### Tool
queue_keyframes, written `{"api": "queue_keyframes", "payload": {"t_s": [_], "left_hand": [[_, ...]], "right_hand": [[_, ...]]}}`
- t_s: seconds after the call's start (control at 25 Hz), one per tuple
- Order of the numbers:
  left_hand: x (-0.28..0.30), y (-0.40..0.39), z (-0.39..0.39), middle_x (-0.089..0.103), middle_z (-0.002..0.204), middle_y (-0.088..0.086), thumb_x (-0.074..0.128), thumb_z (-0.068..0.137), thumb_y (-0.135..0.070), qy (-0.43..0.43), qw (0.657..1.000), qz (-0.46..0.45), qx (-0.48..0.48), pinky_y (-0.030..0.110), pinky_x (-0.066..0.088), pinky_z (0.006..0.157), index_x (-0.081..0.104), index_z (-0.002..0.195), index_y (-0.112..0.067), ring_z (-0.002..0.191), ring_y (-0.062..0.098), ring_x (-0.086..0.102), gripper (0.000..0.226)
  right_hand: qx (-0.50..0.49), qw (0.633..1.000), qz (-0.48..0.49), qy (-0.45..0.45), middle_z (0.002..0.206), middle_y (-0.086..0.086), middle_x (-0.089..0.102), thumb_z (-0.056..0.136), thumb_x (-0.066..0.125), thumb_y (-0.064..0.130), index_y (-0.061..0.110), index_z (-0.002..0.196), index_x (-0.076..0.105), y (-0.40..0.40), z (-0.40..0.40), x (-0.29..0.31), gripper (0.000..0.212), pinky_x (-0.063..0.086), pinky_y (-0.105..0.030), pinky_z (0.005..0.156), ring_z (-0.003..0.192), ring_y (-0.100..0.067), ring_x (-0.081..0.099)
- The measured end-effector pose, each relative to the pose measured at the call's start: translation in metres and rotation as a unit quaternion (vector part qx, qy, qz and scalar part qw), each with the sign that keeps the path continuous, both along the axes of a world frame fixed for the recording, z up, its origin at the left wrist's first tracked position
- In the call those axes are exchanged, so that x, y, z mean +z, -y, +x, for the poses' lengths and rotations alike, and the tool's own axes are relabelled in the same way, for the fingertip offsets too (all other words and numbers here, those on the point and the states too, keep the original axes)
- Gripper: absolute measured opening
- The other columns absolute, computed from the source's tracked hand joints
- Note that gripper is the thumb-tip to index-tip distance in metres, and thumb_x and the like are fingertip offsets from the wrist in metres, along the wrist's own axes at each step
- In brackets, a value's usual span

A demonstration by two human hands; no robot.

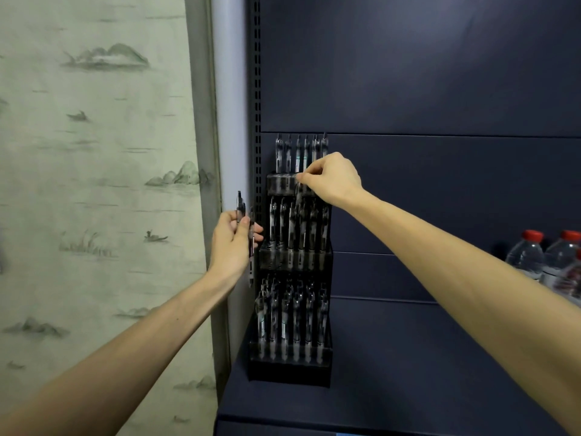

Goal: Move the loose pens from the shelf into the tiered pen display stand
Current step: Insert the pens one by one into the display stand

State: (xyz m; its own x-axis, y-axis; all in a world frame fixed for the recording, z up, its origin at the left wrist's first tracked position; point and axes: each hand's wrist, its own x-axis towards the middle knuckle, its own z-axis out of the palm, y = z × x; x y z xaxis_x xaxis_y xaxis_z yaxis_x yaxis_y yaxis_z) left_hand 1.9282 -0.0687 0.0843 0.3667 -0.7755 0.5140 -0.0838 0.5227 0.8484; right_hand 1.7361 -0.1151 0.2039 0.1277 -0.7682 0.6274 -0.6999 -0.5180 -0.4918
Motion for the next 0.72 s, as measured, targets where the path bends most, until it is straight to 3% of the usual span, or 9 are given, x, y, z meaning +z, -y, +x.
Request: {"api": "queue_keyframes", "payload": {"t_s": [0.12, 0.24, 0.48, 0.64, 0.72], "left_hand": [[-0.004, 0.002, 0.002, 0.074, 0.091, 0.006, 0.049, 0.107, -0.005, -0.005, 1.000, -0.001, -0.020, 0.029, 0.058, 0.083, 0.059, 0.109, -0.009, 0.077, 0.011, 0.071, 0.011], [-0.004, -0.001, 0.006, 0.077, 0.097, 0.010, 0.062, 0.100, -0.003, -0.043, 0.998, 0.012, -0.051, 0.017, 0.056, 0.070, 0.067, 0.114, -0.004, 0.077, 0.006, 0.073, 0.015], [0.001, -0.001, 0.020, 0.079, 0.099, 0.013, 0.081, 0.085, -0.007, -0.070, 0.996, 0.047, -0.020, 0.016, 0.056, 0.064, 0.071, 0.113, -0.003, 0.089, 0.016, 0.075, 0.030], [0.006, -0.004, 0.022, 0.080, 0.097, 0.009, 0.084, 0.083, -0.008, -0.059, 0.997, 0.054, -0.013, 0.017, 0.057, 0.065, 0.071, 0.115, -0.005, 0.085, 0.014, 0.075, 0.034], [0.007, -0.004, 0.022, 0.080, 0.095, 0.008, 0.084, 0.083, -0.008, -0.057, 0.997, 0.056, -0.010, 0.018, 0.057, 0.066, 0.072, 0.113, -0.006, 0.085, 0.014, 0.075, 0.032]], "right_hand": [[0.007, 0.999, 0.014, -0.031, 0.085, 0.010, 0.076, 0.093, 0.070, 0.040, 0.031, 0.081, 0.079, 0.003, 0.000, -0.008, 0.018, 0.059, -0.038, 0.082, 0.084, -0.011, 0.069], [0.018, 0.999, 0.019, -0.024, 0.084, 0.014, 0.074, 0.092, 0.072, 0.040, 0.030, 0.084, 0.080, 0.004, -0.001, -0.006, 0.015, 0.057, -0.035, 0.081, 0.088, -0.010, 0.068], [0.028, 0.999, 0.020, -0.025, 0.080, 0.009, 0.075, 0.094, 0.071, 0.039, 0.029, 0.084, 0.079, 0.005, 0.005, -0.009, 0.016, 0.058, -0.035, 0.081, 0.075, -0.009, 0.066], [0.050, 0.993, 0.087, -0.057, 0.089, 0.010, 0.075, 0.087, 0.078, 0.037, 0.022, 0.082, 0.082, 0.009, 0.003, 0.010, 0.017, 0.057, -0.037, 0.088, 0.096, -0.012, 0.068], [0.031, 0.986, 0.105, -0.124, 0.091, 0.009, 0.072, 0.087, 0.078, 0.039, 0.021, 0.087, 0.082, 0.009, 0.006, 0.008, 0.018, 0.055, -0.033, 0.081, 0.094, -0.014, 0.067]]}}
